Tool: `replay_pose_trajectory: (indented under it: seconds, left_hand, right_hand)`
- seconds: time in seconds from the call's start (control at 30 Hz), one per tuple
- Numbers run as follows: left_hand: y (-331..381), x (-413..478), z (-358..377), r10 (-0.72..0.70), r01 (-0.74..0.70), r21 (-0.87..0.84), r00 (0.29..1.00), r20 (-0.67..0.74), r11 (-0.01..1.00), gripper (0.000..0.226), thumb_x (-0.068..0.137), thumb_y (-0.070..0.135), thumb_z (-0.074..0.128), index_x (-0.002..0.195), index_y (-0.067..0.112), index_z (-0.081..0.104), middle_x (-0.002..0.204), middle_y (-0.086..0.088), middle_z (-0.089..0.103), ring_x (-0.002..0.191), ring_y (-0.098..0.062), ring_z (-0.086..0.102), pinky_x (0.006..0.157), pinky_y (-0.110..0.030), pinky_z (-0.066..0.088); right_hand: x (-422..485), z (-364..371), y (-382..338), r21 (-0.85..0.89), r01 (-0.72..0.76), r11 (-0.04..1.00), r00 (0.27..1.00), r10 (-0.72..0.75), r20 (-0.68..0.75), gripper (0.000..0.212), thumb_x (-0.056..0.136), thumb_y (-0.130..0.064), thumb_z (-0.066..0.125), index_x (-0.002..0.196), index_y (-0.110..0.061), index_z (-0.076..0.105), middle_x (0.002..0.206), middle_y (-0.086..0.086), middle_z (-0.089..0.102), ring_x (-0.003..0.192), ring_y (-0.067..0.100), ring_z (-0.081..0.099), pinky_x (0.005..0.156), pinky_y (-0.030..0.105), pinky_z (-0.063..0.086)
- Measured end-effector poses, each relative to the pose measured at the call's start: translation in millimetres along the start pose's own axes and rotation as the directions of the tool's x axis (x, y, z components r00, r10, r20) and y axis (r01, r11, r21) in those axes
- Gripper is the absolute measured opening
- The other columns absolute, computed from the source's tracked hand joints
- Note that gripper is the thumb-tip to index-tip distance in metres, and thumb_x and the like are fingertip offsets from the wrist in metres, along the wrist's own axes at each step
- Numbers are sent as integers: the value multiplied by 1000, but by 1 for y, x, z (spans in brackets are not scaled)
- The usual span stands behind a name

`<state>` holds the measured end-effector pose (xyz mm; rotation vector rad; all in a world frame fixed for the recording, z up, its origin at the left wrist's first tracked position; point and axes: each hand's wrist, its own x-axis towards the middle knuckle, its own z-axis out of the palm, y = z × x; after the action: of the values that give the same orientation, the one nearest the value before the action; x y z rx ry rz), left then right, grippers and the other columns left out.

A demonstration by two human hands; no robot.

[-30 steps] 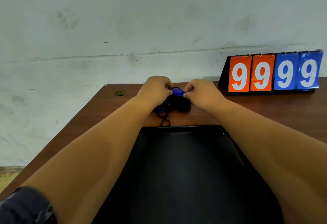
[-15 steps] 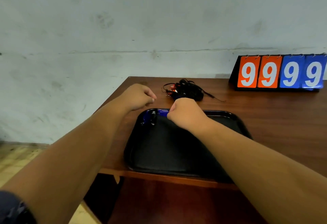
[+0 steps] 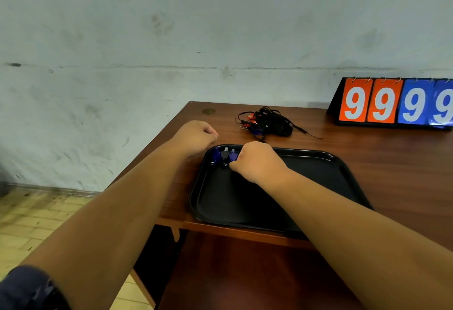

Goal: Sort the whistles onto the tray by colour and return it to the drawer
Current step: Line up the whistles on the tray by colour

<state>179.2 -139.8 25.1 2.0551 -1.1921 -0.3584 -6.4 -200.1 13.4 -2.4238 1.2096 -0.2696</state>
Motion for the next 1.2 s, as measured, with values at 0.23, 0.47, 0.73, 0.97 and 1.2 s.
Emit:
replay_pose_trajectory:
  seconds: [0.23, 0.47, 0.73, 0.97, 1.2]
  left_hand:
    - [7, 7, 5, 12, -12, -32, 1000, 10, 999, 21, 102, 17, 59, 101, 22, 80, 99, 10, 74, 95, -13, 72, 78, -28, 58]
    - [8, 29, 10, 19, -18, -23, 999, 30, 1000, 20, 101, 19, 60, 100, 23, 79, 101, 15, 74, 96, -13, 74, 84, -33, 62]
    - [22, 71, 16, 86, -94, 89, 992, 88, 992, 16, 100, 22, 62, 98, 27, 78, 106, 11, 76, 97, -13, 74, 84, -32, 58]
    - [36, 102, 36, 29, -124, 280, 947, 320, 952, 32, 99, 28, 70, 130, 21, 76, 121, 6, 72, 105, -17, 67, 95, -31, 50]
    - [36, 127, 47, 72, -165, 299, 951, 301, 940, 56, 99, 9, 59, 147, 37, 57, 125, -7, 67, 91, -22, 65, 68, -31, 49]
  right_hand:
    - [12, -27, 15, 61, 23, 998, 998, -26, 54, 23, 99, -23, 63, 100, -12, 83, 106, 7, 78, 100, 26, 73, 96, 46, 61]
    - [38, -35, 34, 117, -4, 993, 1000, 5, -3, 26, 90, -15, 60, 98, -2, 80, 111, 16, 79, 93, 32, 76, 88, 48, 64]
    - [79, -54, 55, 107, 3, 994, 987, 14, -161, 27, 96, -16, 56, 96, -8, 82, 101, 12, 81, 95, 32, 75, 85, 44, 63]
    - [110, -54, 60, 71, 83, 994, 991, -75, -113, 33, 103, -15, 55, 110, -30, 83, 121, -9, 75, 93, 8, 65, 80, 25, 49]
    - [136, -38, 60, -52, 152, 987, 985, -156, -71, 45, 104, -17, 52, 141, -35, 69, 151, 2, 63, 134, 23, 59, 111, 34, 48]
